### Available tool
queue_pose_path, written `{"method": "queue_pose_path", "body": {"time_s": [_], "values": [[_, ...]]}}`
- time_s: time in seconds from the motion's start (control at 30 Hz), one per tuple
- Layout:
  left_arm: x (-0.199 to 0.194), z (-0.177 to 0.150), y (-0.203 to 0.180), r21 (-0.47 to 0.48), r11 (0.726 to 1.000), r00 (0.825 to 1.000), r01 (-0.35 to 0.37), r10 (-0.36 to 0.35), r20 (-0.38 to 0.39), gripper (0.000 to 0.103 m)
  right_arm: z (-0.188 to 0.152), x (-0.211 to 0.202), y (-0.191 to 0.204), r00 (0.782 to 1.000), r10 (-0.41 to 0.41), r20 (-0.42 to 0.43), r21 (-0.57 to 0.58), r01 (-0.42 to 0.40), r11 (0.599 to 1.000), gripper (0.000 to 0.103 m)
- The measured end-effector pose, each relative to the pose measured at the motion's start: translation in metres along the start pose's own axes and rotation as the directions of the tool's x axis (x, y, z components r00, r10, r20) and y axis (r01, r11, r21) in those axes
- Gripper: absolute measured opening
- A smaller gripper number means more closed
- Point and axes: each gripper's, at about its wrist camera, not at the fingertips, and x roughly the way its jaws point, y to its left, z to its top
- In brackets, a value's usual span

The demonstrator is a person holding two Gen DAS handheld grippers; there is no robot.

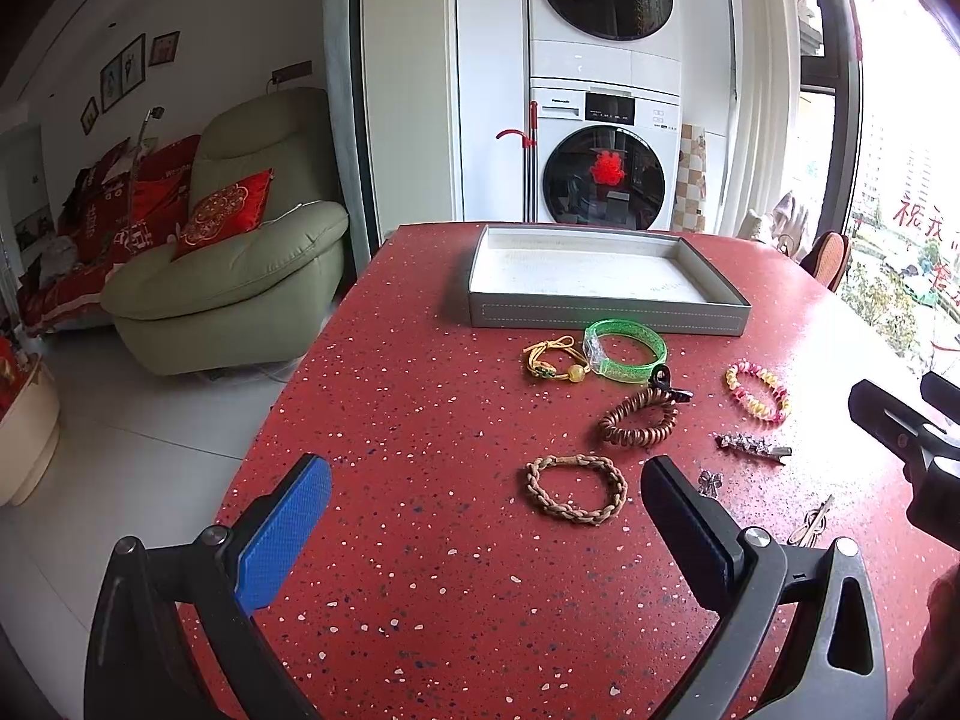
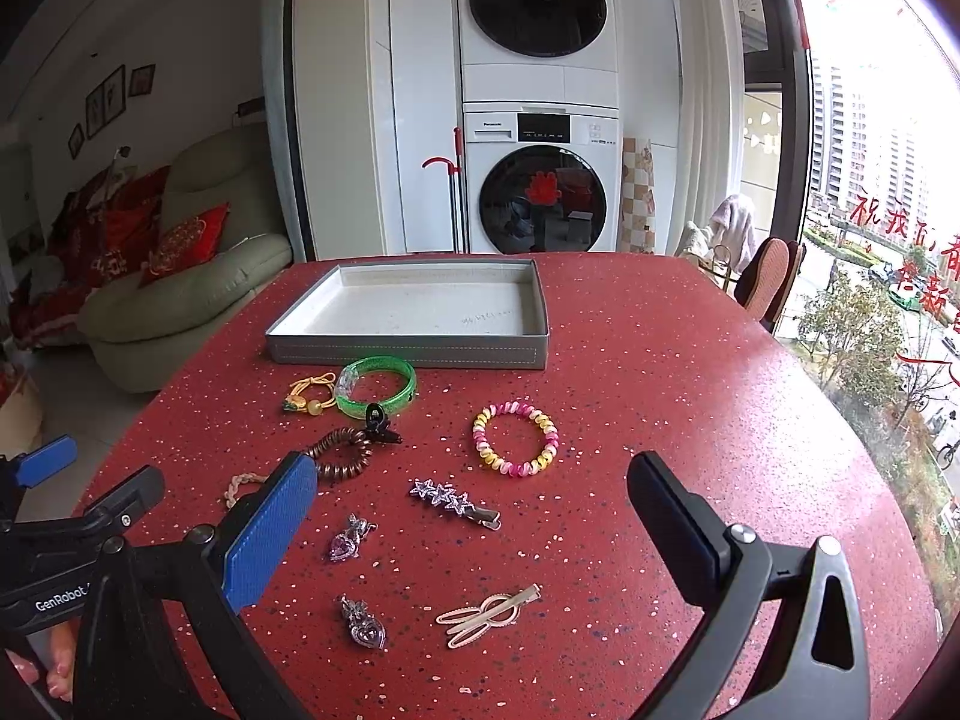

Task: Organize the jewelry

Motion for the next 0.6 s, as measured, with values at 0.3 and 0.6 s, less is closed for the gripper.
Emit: {"method": "queue_pose_path", "body": {"time_s": [0.3,0.6], "values": [[0.0023,-0.0008,-0.0005,-0.003,1.0,1.0,-0.003,0.003,-0.003,0.103,0.0008,-0.0002,0.0005,1.0,0.003,0.002,0.003,-0.003,1.0,0.103],[0.005,-0.0017,-0.0019,-0.004,1.0,1.0,-0.002,0.002,-0.01,0.103,0.0002,0.0005,-0.0006,1.0,0.002,0.001,0.007,-0.002,1.0,0.103]]}}
